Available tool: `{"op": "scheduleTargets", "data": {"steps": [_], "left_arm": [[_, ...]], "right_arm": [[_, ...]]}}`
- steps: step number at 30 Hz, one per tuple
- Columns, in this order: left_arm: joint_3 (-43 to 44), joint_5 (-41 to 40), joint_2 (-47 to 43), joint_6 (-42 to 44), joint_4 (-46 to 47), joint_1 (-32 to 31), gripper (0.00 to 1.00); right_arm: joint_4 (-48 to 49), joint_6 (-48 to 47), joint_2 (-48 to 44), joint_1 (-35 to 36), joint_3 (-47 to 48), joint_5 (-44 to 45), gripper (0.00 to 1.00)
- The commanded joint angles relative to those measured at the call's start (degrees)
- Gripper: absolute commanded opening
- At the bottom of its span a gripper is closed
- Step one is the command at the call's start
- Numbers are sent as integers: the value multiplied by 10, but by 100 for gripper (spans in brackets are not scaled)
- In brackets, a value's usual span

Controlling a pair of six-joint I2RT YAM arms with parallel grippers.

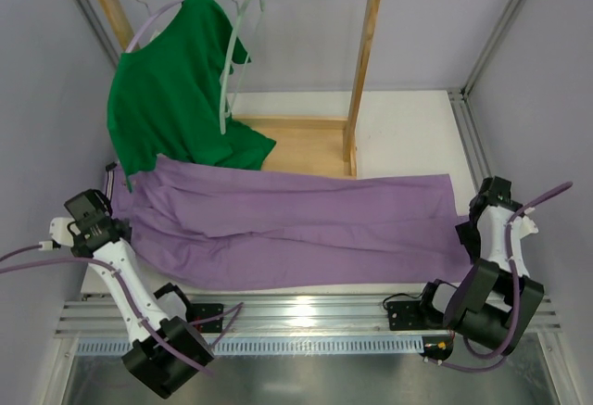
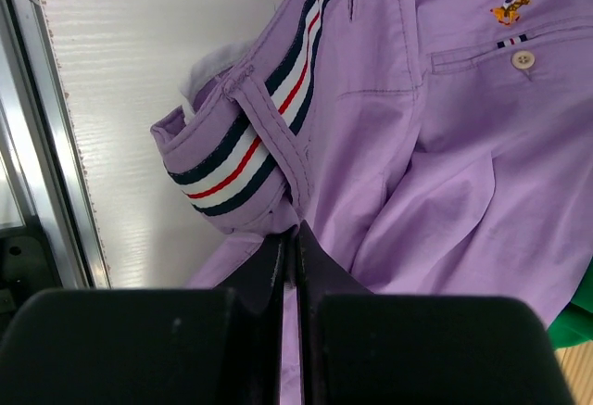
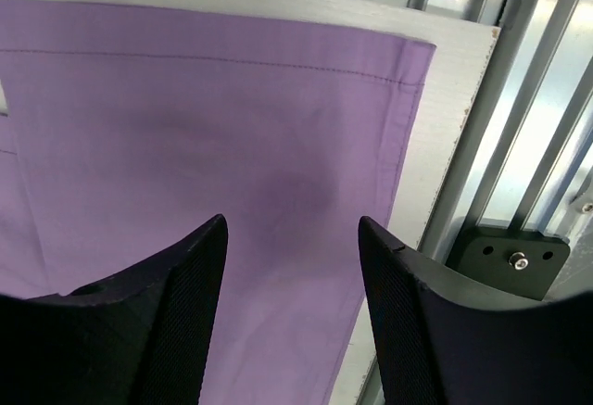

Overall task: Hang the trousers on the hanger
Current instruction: Fold the trousers

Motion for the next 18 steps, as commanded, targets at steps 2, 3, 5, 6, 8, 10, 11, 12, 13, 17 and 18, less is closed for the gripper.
{"op": "scheduleTargets", "data": {"steps": [2,3,5,6,8,10,11,12,13,17,18], "left_arm": [[1,26,-5,2,29,-5,0],[4,27,-3,2,28,-5,0],[13,29,-2,2,25,-7,0],[14,29,-1,2,23,-7,0],[12,28,-3,3,25,-9,0],[6,24,-8,3,30,-9,0],[5,22,-10,2,31,-10,0],[0,20,-11,0,34,-10,0],[-2,19,-18,-4,35,-9,0],[0,23,-25,-12,37,-9,0],[2,23,-27,-14,37,-10,0]], "right_arm": [[0,75,-42,-6,-46,42,62],[0,86,-46,-6,-50,47,62],[38,78,-55,-6,-68,43,61],[60,65,-53,-6,-82,36,61],[110,41,-38,-7,-84,15,61],[136,11,-6,-7,-83,-1,61],[166,2,4,-7,-84,-11,61],[180,-11,18,-7,-88,-33,61],[195,-19,22,-7,-92,-44,61],[280,-46,34,-7,-112,-93,61],[289,-50,38,-6,-114,-98,61]]}}
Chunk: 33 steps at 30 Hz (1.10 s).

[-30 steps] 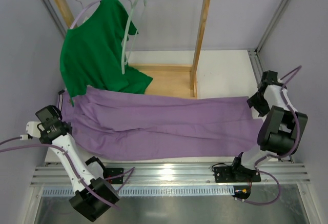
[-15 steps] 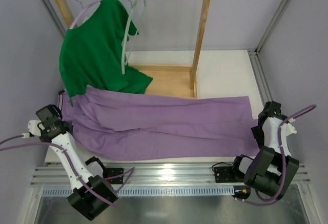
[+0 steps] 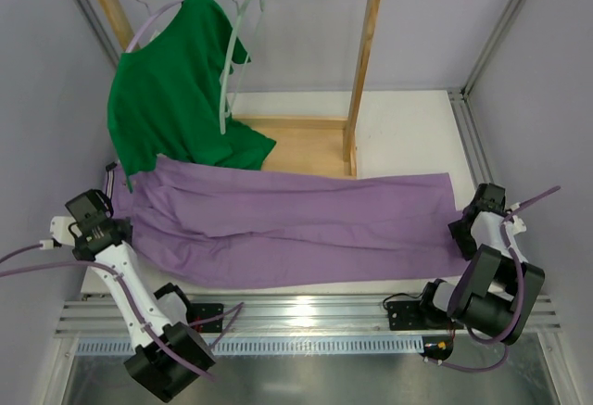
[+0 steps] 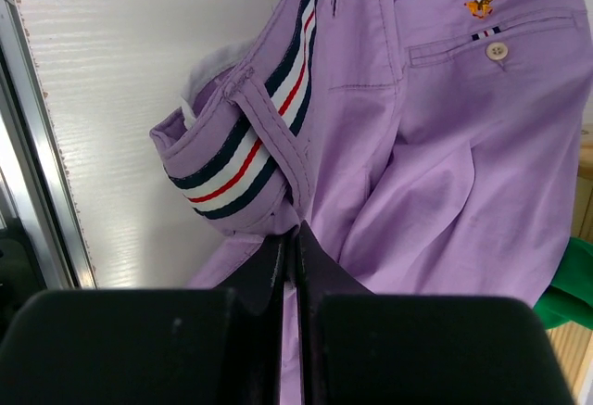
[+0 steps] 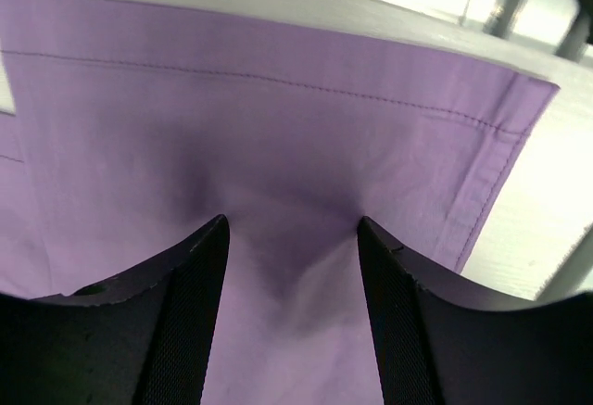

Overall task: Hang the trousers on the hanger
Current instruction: Fold the trousers

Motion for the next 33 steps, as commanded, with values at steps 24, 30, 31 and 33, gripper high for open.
{"op": "scheduleTargets", "data": {"steps": [24,30,31,33], "left_arm": [[-24,-2,-43,-22,28,-3,0],[-16,13,-28,-18,24,-2,0],[-19,19,-25,-17,27,-2,0],[-21,20,-26,-19,29,-2,0]], "right_arm": [[-7,-109,-52,1,75,-70,68],[-78,-89,-58,-47,70,-27,68],[-80,-89,-63,-57,63,-15,67],[-83,-76,-89,-69,59,-9,67]]}}
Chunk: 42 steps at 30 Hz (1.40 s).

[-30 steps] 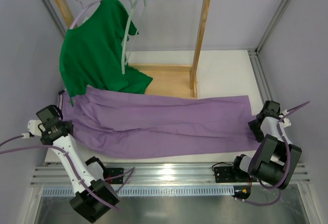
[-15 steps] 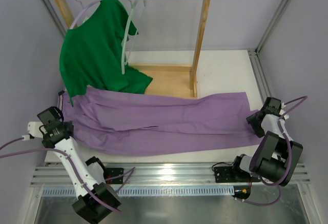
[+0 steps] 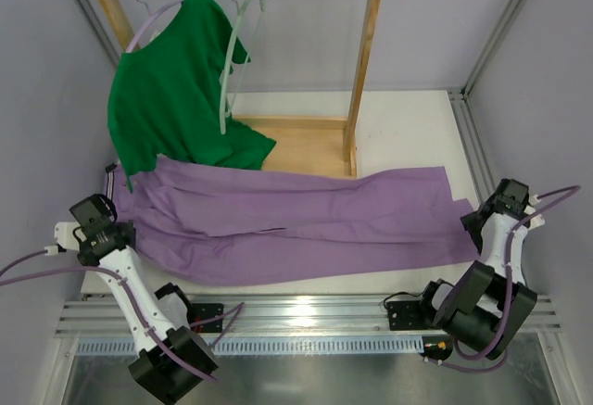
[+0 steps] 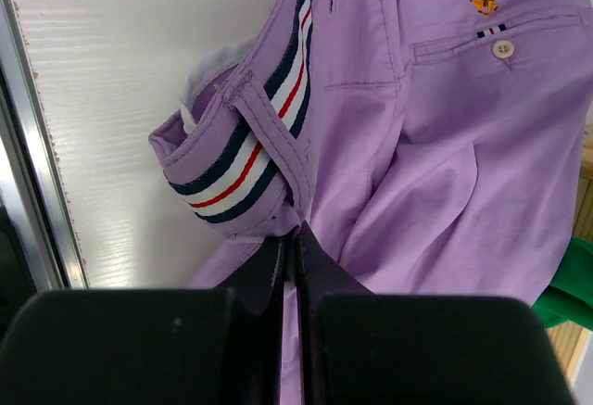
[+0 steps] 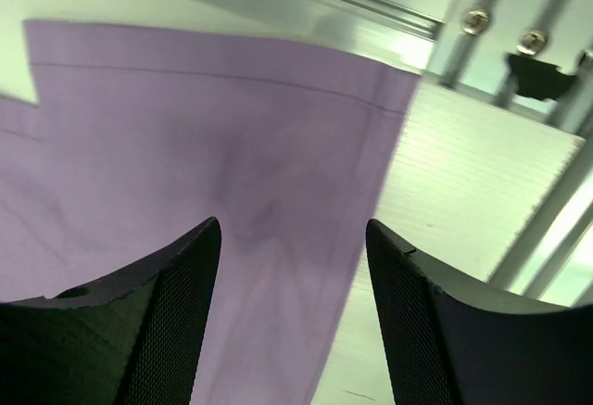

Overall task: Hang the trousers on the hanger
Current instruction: Fold the trousers

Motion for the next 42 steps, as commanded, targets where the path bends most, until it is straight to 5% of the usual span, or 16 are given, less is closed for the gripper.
{"op": "scheduleTargets", "data": {"steps": [1,19,28,38,39,42], "left_arm": [[5,22,-2,4,28,-2,0],[14,49,-7,-17,19,-3,0],[12,38,-7,-6,22,-4,0],[15,35,-9,-11,23,-4,0],[16,32,-9,-10,22,-3,0],[20,24,-10,-4,18,-3,0]], "right_arm": [[-36,28,-43,-19,-7,42,67],[75,121,-30,-38,-98,128,63],[98,125,67,-48,-74,135,61],[98,126,91,-48,-64,141,19],[96,126,92,-48,-63,139,7],[92,120,92,-48,-59,142,4]]}}
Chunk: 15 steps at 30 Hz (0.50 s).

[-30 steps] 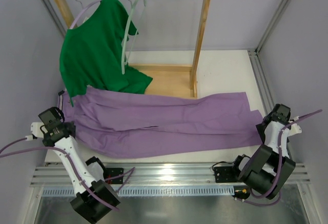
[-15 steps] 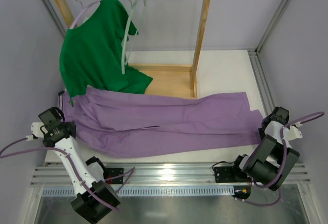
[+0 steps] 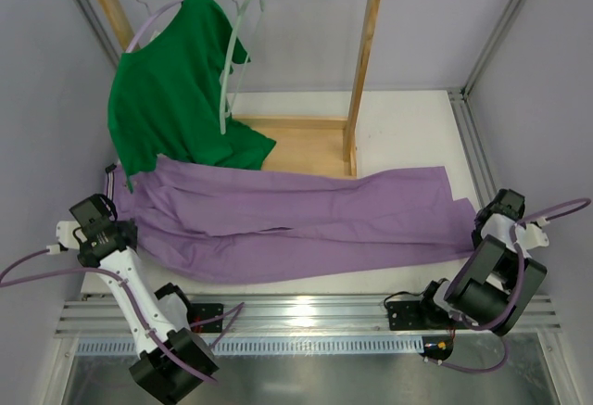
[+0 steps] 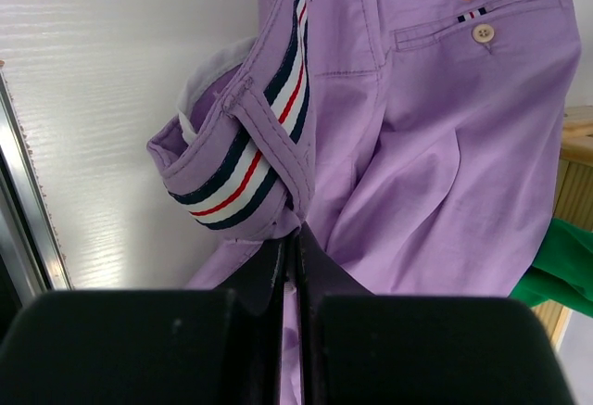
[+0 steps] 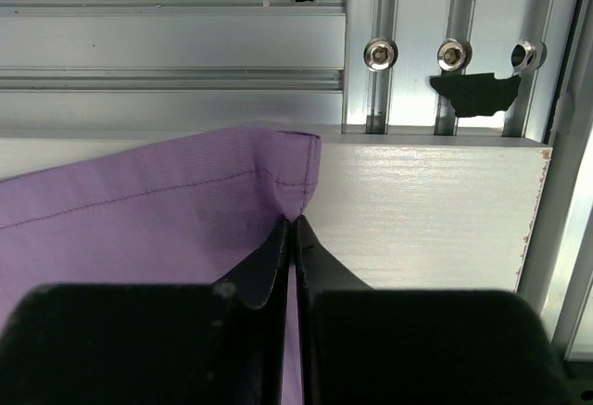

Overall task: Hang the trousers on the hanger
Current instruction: Fold the trousers

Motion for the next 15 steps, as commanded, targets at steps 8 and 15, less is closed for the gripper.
{"op": "scheduleTargets", "data": {"steps": [8,15], "left_arm": [[69,-67,9,24,-35,-1,0],[157,-156,21,26,-126,-7,0]], "right_arm": [[-121,-41,-39,-4,95,92,4],[-206,-52,-117,-4,172,85,4]]}}
